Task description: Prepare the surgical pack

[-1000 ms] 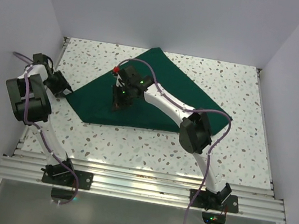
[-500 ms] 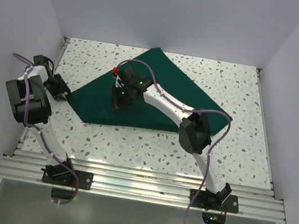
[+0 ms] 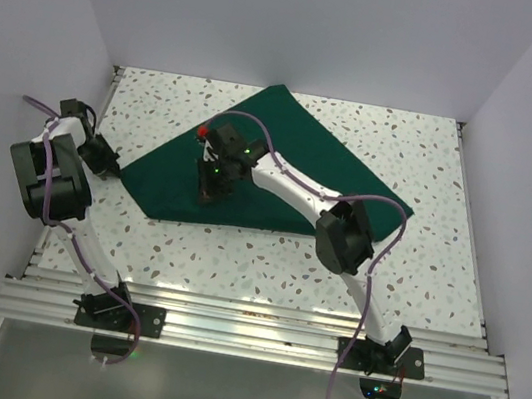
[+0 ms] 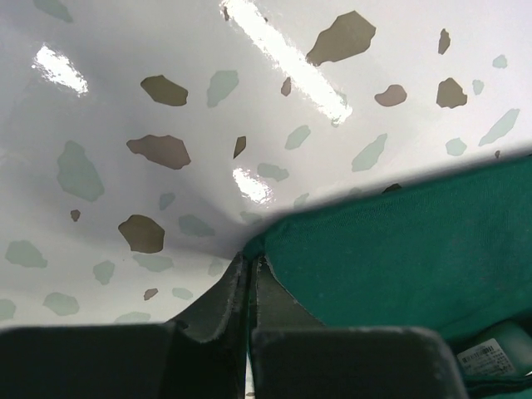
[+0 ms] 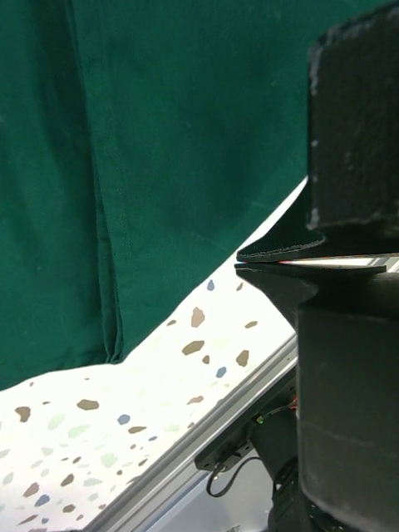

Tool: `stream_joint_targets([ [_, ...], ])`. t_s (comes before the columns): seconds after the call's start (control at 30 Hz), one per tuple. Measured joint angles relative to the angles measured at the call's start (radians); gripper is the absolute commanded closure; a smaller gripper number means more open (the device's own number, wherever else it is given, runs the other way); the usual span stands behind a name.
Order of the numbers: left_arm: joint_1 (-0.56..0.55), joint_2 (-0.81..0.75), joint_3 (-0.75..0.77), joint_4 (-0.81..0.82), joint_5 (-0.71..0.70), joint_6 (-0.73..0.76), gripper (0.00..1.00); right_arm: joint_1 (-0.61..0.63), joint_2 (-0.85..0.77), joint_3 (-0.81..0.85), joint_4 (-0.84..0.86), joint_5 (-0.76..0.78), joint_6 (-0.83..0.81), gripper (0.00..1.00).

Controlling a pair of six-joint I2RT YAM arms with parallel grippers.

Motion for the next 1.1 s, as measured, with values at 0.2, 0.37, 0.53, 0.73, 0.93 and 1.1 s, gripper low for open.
stream_joint_targets([
  [0.2, -0.002, -0.015, -0.003, -0.015, 0.007, 0.0, 1.0, 0.008, 0.042, 0.0, 0.0, 0.01, 0.016, 1.0],
  [0.37, -0.01, -0.085, -0.012, -0.042, 0.023, -0.004, 1.0, 0.011, 0.095, 0.011, 0.004, 0.023, 0.045, 1.0],
  [0.53, -0.032, -0.18, -0.023, -0.054, 0.06, -0.026, 1.0, 0.013, 0.143, 0.04, 0.014, 0.034, 0.068, 1.0],
  [0.73, -0.07, -0.249, -0.054, -0.056, 0.122, -0.072, 1.0, 0.015, 0.17, 0.079, 0.017, 0.062, 0.074, 1.0],
  [0.93, -0.107, -0.268, -0.058, -0.056, 0.164, -0.115, 1.0, 0.016, 0.171, 0.079, 0.016, 0.07, 0.074, 1.0],
  [1.1, -0.12, -0.279, -0.048, -0.073, 0.164, -0.151, 1.0, 0.016, 0.171, 0.079, 0.016, 0.071, 0.073, 1.0],
])
